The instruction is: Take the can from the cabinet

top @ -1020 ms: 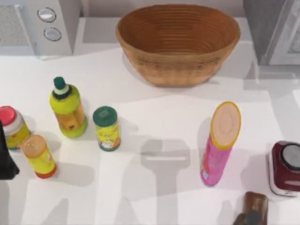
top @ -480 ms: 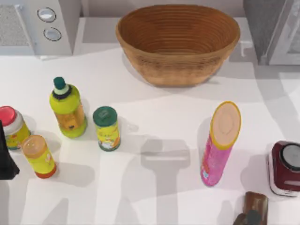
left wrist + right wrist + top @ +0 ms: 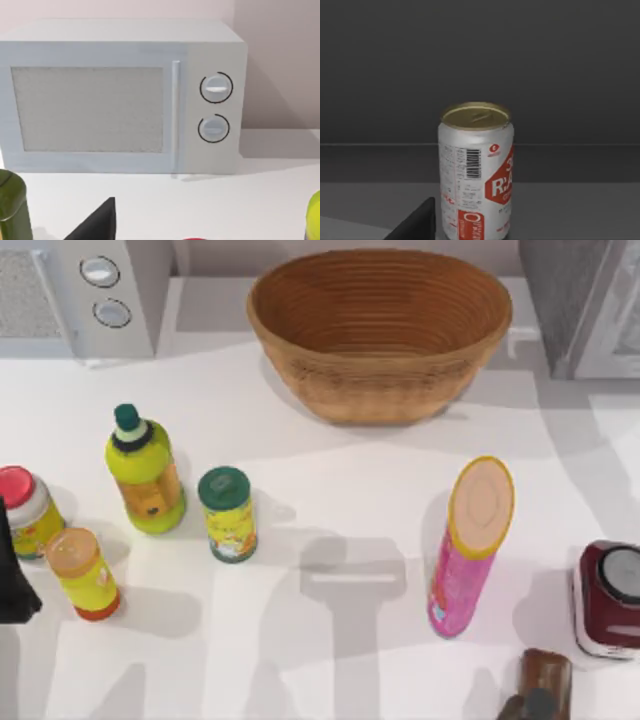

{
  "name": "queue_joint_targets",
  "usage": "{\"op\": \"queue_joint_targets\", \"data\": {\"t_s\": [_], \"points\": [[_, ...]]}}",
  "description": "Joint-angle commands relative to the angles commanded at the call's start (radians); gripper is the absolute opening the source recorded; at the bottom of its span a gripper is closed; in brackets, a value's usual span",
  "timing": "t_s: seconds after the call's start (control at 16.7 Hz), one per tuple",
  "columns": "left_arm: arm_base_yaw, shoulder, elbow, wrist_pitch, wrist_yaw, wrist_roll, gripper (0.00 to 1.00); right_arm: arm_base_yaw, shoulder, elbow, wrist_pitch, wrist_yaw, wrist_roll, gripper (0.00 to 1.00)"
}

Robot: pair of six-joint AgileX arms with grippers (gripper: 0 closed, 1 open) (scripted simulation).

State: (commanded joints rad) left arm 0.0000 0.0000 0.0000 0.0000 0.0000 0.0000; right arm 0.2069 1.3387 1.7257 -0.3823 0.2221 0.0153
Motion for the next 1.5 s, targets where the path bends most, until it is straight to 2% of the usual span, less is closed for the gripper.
{"op": "queue_joint_targets", "data": {"t_s": [0.42, 0.66, 1.14, 1.38, 1.5], "points": [[0.000, 0.000, 0.000, 0.000, 0.000, 0.000, 1.00, 0.102, 0.065, -0.061, 0.126, 0.110, -0.001, 1.00], [0.000, 0.000, 0.000, 0.000, 0.000, 0.000, 1.00, 0.097, 0.064, -0.057, 0.123, 0.106, -0.001, 1.00], [0.000, 0.000, 0.000, 0.000, 0.000, 0.000, 1.00, 0.045, 0.266, 0.128, 0.139, 0.056, 0.000, 1.00], [0.000, 0.000, 0.000, 0.000, 0.000, 0.000, 1.00, 0.042, 0.277, 0.138, 0.139, 0.053, 0.000, 1.00], [0.000, 0.000, 0.000, 0.000, 0.000, 0.000, 1.00, 0.042, 0.277, 0.138, 0.139, 0.053, 0.000, 0.85]]}}
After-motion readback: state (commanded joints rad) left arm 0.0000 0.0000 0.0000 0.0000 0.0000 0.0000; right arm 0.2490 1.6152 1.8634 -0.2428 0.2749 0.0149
